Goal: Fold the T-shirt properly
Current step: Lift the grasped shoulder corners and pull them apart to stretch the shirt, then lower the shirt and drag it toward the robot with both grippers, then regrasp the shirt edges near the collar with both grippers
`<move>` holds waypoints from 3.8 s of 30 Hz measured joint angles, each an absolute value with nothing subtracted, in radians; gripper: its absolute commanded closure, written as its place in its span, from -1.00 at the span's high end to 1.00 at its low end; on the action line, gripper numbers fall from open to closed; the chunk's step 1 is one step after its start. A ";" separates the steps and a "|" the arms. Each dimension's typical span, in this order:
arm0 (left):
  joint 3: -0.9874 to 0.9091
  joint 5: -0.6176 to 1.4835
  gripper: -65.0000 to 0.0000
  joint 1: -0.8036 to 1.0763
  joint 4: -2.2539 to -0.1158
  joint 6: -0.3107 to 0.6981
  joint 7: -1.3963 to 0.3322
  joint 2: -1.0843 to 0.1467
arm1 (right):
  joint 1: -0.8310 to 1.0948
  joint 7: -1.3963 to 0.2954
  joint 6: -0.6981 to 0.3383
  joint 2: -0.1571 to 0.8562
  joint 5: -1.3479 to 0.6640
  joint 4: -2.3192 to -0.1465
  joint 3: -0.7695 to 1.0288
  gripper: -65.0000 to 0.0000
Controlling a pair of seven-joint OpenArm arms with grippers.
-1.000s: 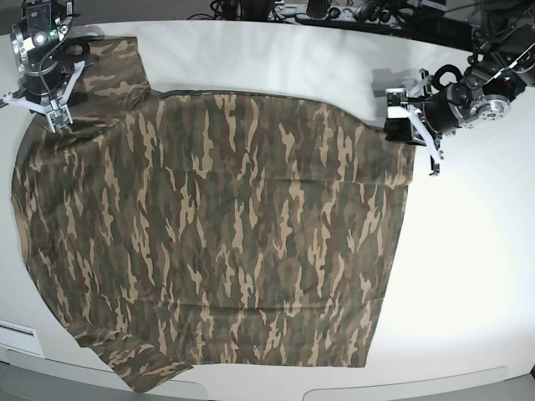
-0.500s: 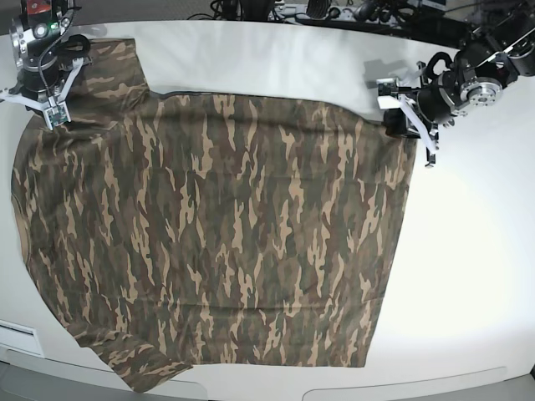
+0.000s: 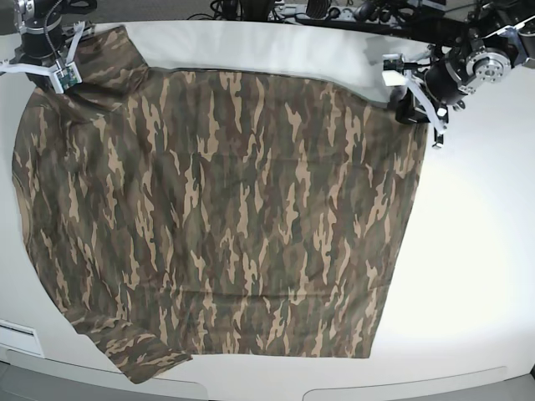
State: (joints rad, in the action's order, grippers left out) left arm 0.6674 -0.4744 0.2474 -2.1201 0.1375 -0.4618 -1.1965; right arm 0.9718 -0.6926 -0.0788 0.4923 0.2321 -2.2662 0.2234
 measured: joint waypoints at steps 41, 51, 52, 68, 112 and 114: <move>0.571 -0.840 -1.00 0.577 -2.261 -0.136 -0.642 -1.193 | 0.998 -0.715 0.158 0.554 0.421 -2.267 0.223 -1.00; 0.457 -0.540 -1.00 0.390 -2.255 -0.060 -0.443 -1.108 | 0.712 -0.632 -0.020 0.620 0.164 -2.254 0.223 -1.00; 0.457 -0.519 -1.00 0.377 -2.255 -0.052 -0.438 -1.105 | 0.687 -0.631 -0.030 0.620 0.152 -2.243 0.223 -1.00; 0.458 -0.400 -1.00 0.196 -2.028 -0.047 -0.317 -1.016 | 0.440 -0.620 -0.161 0.616 -0.002 -2.035 0.221 -1.00; 0.458 -0.289 -1.00 0.140 -1.983 -0.240 -0.396 -0.863 | 0.313 -0.651 -0.115 0.558 -0.274 -1.929 0.219 -1.00; 0.460 -0.293 -1.00 0.109 -1.953 -0.199 -0.396 -0.860 | 0.309 -0.651 -0.163 0.540 -0.307 -1.929 0.219 -1.00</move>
State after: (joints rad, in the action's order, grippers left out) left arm 0.4603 -0.2928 0.1089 -1.9526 -0.1993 -0.3962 -0.8604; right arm 0.3092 -0.6514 -0.1631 0.5400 -0.3065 -1.9285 0.2188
